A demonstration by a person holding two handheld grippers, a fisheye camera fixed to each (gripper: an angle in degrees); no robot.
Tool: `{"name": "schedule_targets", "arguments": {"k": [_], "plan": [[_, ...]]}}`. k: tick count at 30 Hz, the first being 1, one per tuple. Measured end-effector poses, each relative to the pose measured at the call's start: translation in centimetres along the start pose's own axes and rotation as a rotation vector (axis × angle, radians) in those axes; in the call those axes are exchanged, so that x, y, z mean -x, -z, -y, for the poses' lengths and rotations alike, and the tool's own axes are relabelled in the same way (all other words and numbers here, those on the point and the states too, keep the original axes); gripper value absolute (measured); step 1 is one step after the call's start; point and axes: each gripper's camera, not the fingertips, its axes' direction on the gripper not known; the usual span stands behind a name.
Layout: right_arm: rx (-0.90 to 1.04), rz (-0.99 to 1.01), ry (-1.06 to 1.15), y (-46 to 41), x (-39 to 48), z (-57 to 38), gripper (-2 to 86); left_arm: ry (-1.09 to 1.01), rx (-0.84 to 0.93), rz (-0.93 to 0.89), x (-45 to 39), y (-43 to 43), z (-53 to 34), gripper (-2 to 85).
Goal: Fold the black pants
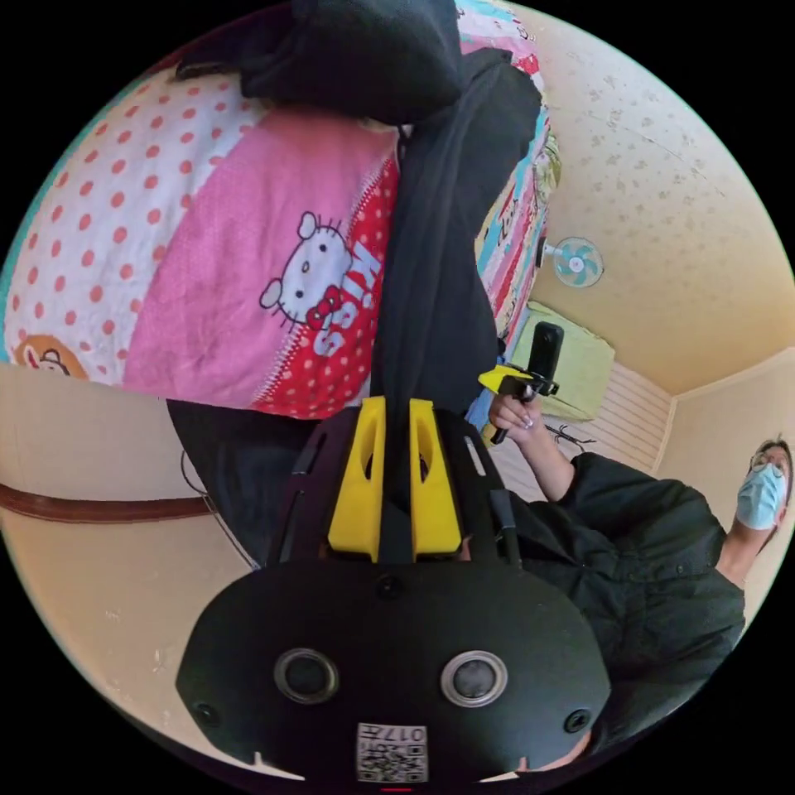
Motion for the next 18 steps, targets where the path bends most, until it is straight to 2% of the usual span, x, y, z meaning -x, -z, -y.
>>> {"name": "schedule_targets", "arguments": {"k": [3,5,6,7,9,11,13,16,18], "plan": [[0.065,-0.08,0.018,2.5,1.3,-4.5,3.7,-0.036,0.095,-0.079,-0.8,-5.4,-1.6,5.1],[0.13,-0.16,-0.002,2.6,0.7,-7.7,3.8,-0.016,0.167,-0.007,-0.7,-9.0,-2.3,5.1],[0.143,-0.192,-0.028,2.5,0.1,-8.4,3.8,0.03,0.21,0.084,-0.2,-11.1,-2.7,5.1],[0.17,-0.283,-0.134,2.1,-1.7,-9.5,4.0,0.099,0.251,0.197,0.5,-12.9,-3.0,4.6],[0.226,-0.435,-0.303,1.5,-4.2,-11.0,4.4,0.144,0.256,0.279,1.2,-14.4,-3.2,5.3],[0.215,-0.561,-0.355,1.7,-4.4,-11.8,5.2,0.129,0.188,0.243,0.9,-14.5,-3.1,6.4],[0.135,-0.594,-0.328,2.5,-3.0,-11.5,5.9,0.09,0.036,0.223,-0.3,-13.1,-2.5,7.7],[0.054,-0.644,-0.262,3.2,-0.3,-9.1,6.9,0.04,-0.135,0.294,-2.1,-11.3,-0.9,8.4],[0.024,-0.653,-0.202,3.4,1.4,-6.6,7.6,0.02,-0.177,0.338,-2.6,-11.0,0.5,9.1]]}}
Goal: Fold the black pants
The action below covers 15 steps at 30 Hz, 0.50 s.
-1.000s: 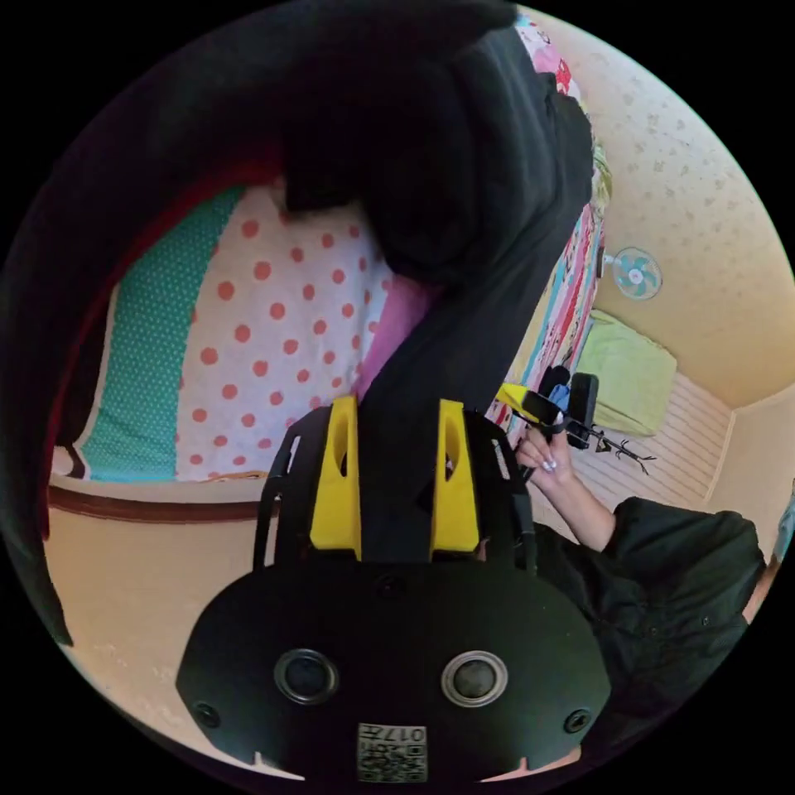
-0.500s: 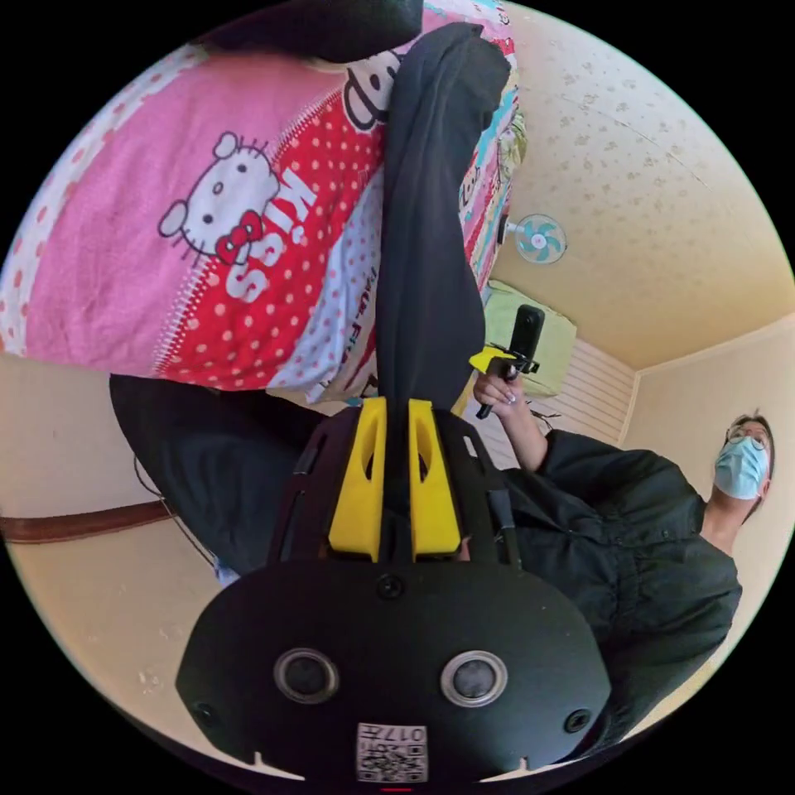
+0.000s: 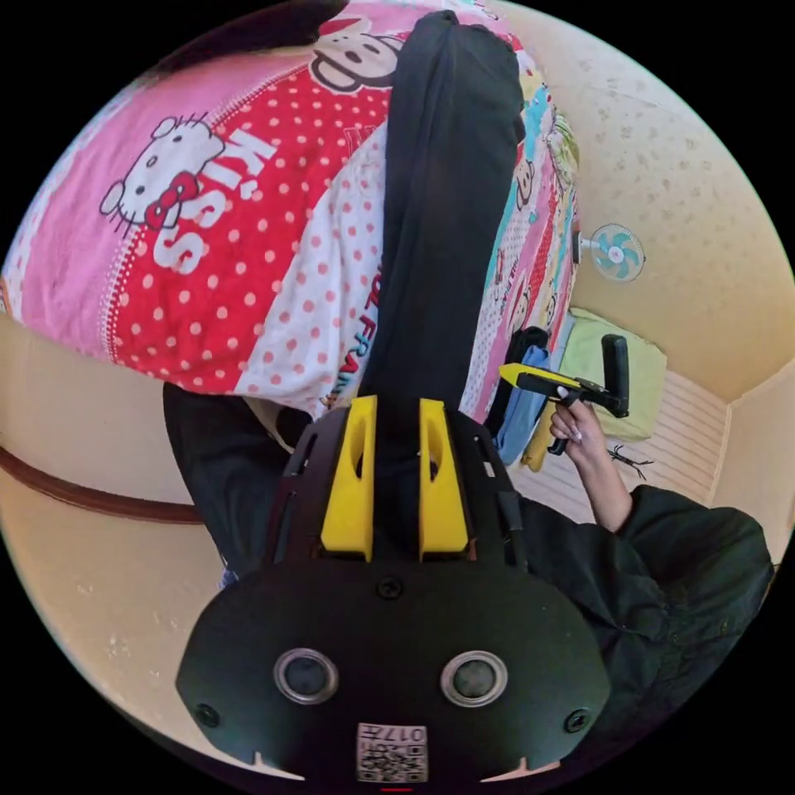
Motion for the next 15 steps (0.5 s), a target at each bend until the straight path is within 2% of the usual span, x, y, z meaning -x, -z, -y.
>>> {"name": "schedule_targets", "arguments": {"k": [2,6,11,15], "plan": [[-0.056,0.021,0.048,1.8,2.3,3.9,8.2,-0.008,0.018,0.026,0.1,-0.9,1.4,9.7],[-0.19,0.011,0.097,5.1,6.3,10.6,9.3,0.029,0.168,0.015,1.5,-4.7,2.9,8.4],[-0.367,-0.077,0.115,8.9,12.2,22.0,11.3,0.056,0.153,-0.081,3.1,-4.1,2.2,4.3],[-0.422,-0.17,0.112,9.2,15.2,29.5,12.9,0.002,0.18,-0.176,3.1,-3.0,2.6,3.4]]}}
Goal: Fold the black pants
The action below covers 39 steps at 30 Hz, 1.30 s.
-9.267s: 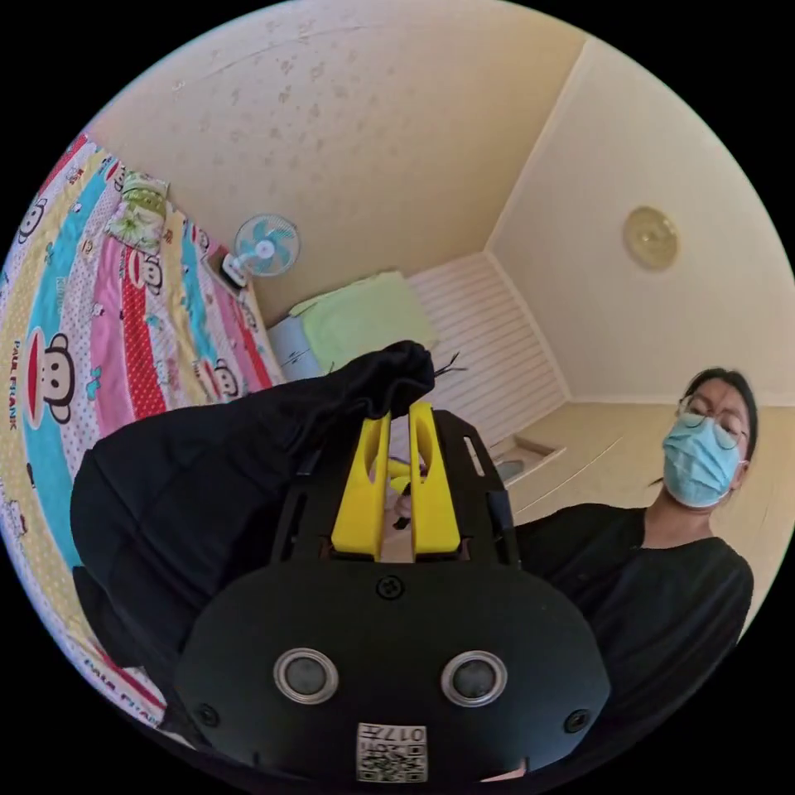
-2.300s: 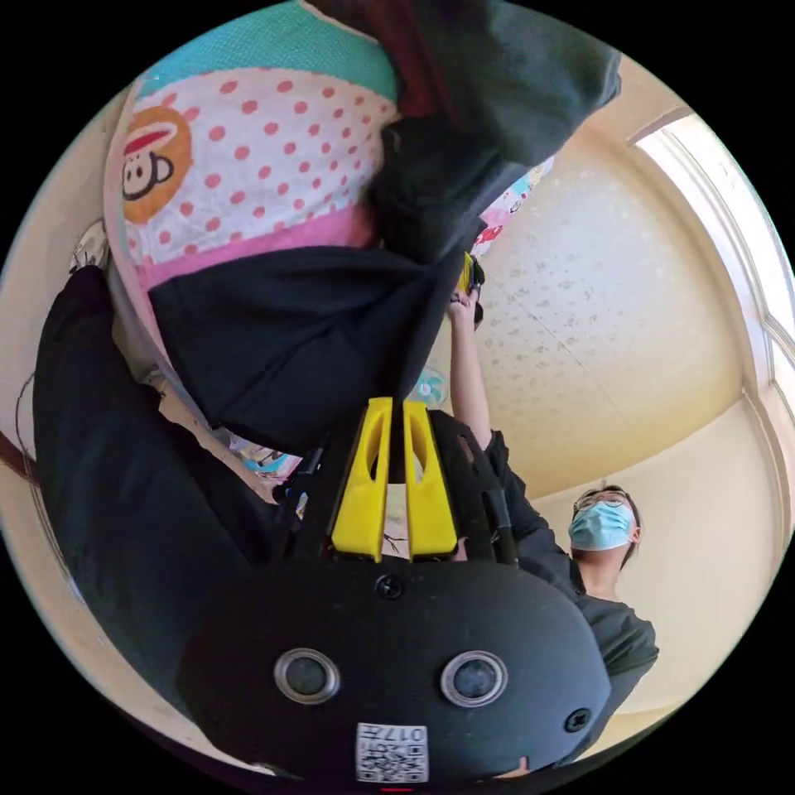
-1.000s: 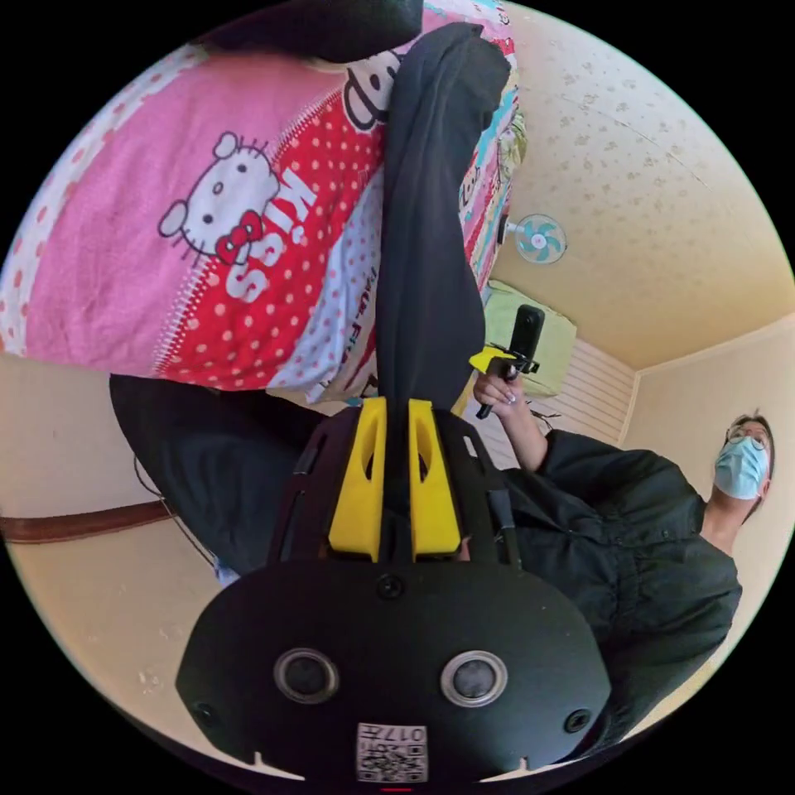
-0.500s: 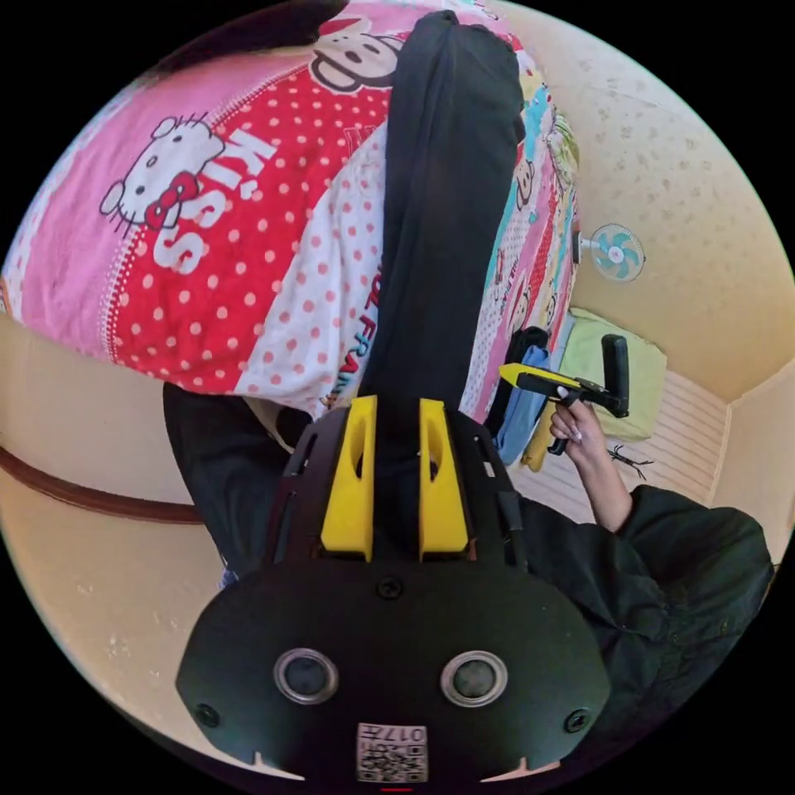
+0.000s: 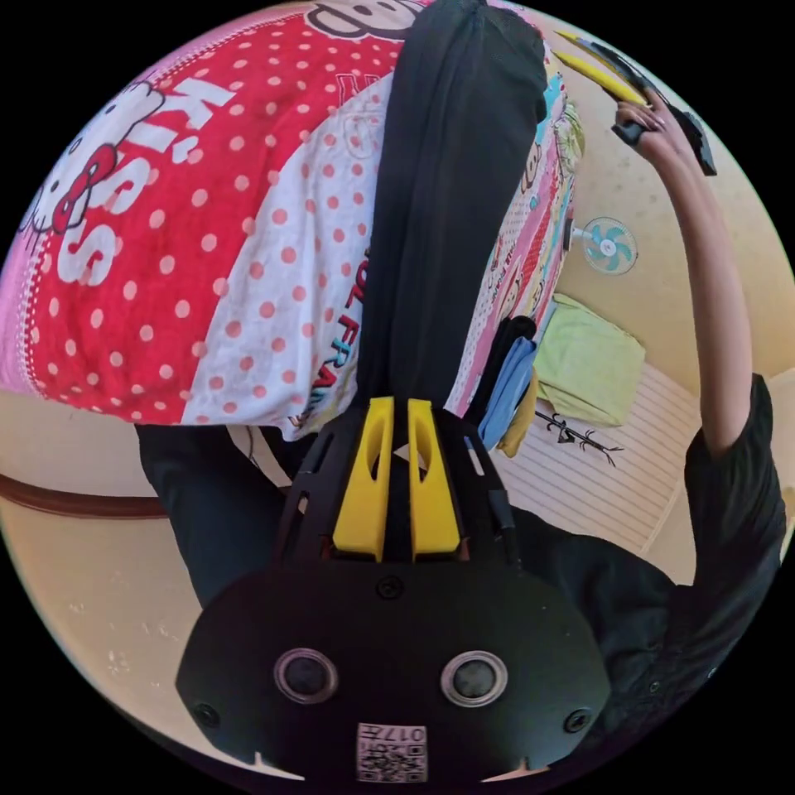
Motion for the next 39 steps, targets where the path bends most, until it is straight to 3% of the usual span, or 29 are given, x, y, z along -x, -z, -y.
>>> {"name": "schedule_targets", "arguments": {"k": [5,8,13,19,24,30,33,36,39], "plan": [[0.086,-0.146,-0.152,-7.0,-0.1,3.8,10.0,-0.066,0.112,-0.057,0.0,0.8,1.7,3.5],[-0.031,-0.055,-0.155,-6.3,0.7,2.7,3.6,-0.09,0.147,-0.076,0.4,1.6,2.1,3.5],[-0.151,-0.021,-0.066,-4.4,3.4,-0.3,1.8,-0.039,0.154,-0.147,2.5,2.1,1.2,3.1],[-0.031,0.051,-0.006,-7.4,3.0,-0.5,1.8,-0.019,0.209,-0.103,3.7,1.5,2.5,3.2],[-0.018,0.12,0.043,-4.8,1.4,-3.2,2.4,-0.064,0.196,-0.096,2.8,1.3,2.6,2.8],[0.115,0.207,0.138,-5.4,0.6,-10.5,9.9,-0.051,0.144,-0.135,2.2,-0.6,2.0,2.3],[0.278,0.071,0.133,-8.4,1.1,-13.2,6.6,-0.029,0.128,-0.025,2.8,-1.2,2.3,2.4],[0.222,0.137,0.158,-6.9,0.3,-15.2,3.6,0.022,0.082,-0.033,4.7,-0.5,2.0,2.9],[0.126,0.274,0.026,-3.2,-3.8,-17.4,4.2,0.089,0.098,-0.074,6.0,0.2,1.9,4.0]]}}
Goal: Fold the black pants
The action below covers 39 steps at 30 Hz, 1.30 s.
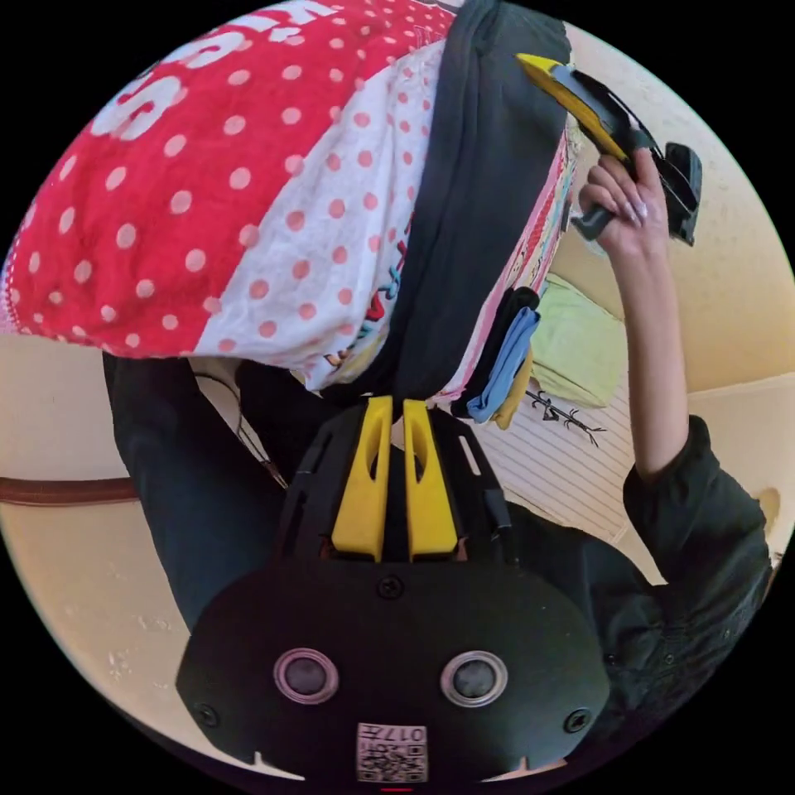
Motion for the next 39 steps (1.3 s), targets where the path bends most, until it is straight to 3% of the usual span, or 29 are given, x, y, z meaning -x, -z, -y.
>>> {"name": "schedule_targets", "arguments": {"k": [3,7,13,18,22,27,29,34,39], "plan": [[-0.056,-0.045,-0.151,3.8,-4.5,-4.7,6.4,-0.038,-0.105,0.06,-1.0,2.2,-0.4,5.6],[0.027,-0.079,-0.274,4.7,-9.1,-12.2,8.7,-0.067,-0.206,0.042,-3.0,3.3,1.7,9.0],[0.184,0.028,-0.284,0.2,-8.4,-18.8,9.1,-0.06,-0.02,0.186,-4.4,-2.3,4.3,8.6],[0.235,-0.035,-0.285,-1.7,-7.8,-20.0,6.7,-0.043,-0.041,0.155,-4.9,-3.7,3.0,4.9],[0.228,-0.023,-0.316,2.0,-8.1,-20.5,3.0,-0.131,-0.063,0.126,-7.3,-4.0,1.6,3.7],[0.265,-0.125,-0.252,2.1,-10.1,-21.2,3.4,-0.063,-0.064,0.234,-7.8,-7.2,2.5,3.9],[0.395,-0.13,-0.329,0.4,-12.4,-20.7,5.2,-0.006,-0.07,0.291,-7.6,-7.7,3.1,4.8],[0.203,-0.04,-0.383,4.2,-14.8,-19.2,6.7,-0.086,-0.39,0.19,-10.2,-2.4,3.8,10.0],[0.191,-0.059,-0.404,4.7,-16.2,-17.7,6.9,-0.142,-0.477,0.289,-12.4,-0.4,8.7,10.4]]}}
